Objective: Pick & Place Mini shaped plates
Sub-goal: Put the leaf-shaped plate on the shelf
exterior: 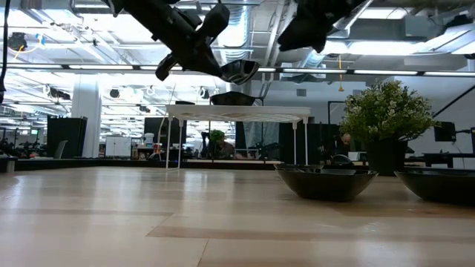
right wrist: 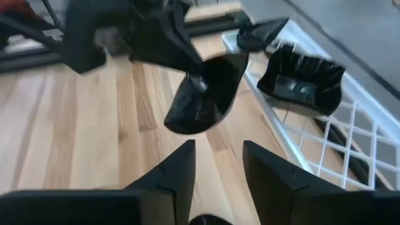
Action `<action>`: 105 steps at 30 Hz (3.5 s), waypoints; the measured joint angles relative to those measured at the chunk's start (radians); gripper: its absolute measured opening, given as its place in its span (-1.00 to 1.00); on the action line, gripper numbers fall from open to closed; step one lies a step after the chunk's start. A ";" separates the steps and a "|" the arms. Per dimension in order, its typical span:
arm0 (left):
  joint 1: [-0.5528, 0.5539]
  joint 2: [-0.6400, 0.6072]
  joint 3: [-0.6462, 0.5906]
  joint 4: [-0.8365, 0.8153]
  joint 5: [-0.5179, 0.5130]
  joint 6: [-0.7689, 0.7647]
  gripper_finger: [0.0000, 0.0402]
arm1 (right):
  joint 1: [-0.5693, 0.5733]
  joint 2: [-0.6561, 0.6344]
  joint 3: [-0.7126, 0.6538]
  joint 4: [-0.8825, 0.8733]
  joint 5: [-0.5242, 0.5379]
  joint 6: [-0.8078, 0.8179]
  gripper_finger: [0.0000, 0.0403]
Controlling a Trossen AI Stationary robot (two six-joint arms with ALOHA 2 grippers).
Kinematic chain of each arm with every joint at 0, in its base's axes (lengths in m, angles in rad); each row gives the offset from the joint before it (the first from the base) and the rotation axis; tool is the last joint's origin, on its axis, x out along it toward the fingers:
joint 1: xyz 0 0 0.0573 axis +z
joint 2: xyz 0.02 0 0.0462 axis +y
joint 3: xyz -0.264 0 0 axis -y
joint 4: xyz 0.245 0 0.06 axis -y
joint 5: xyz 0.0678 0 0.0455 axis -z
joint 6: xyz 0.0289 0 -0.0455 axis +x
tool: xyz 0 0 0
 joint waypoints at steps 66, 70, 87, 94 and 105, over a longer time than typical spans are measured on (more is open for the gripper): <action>-0.003 0.000 0.000 0.093 0.019 0.044 -0.84 | 0.019 0.279 0.235 -0.027 0.120 -0.065 -0.99; -0.003 0.000 0.000 0.091 0.026 0.046 -0.72 | 0.020 0.279 0.235 -0.031 0.120 -0.065 -0.99; -0.003 -0.175 0.000 0.054 0.033 0.158 -0.15 | -0.024 0.276 0.245 -0.135 0.124 -0.064 -1.00; -0.004 -0.207 -0.042 0.052 0.034 0.147 -0.14 | -0.124 0.276 0.335 -0.236 0.125 -0.042 -1.00; -0.046 -0.208 -0.142 0.074 0.034 0.124 -0.14 | -0.400 0.277 0.406 -0.357 -0.139 0.015 -1.00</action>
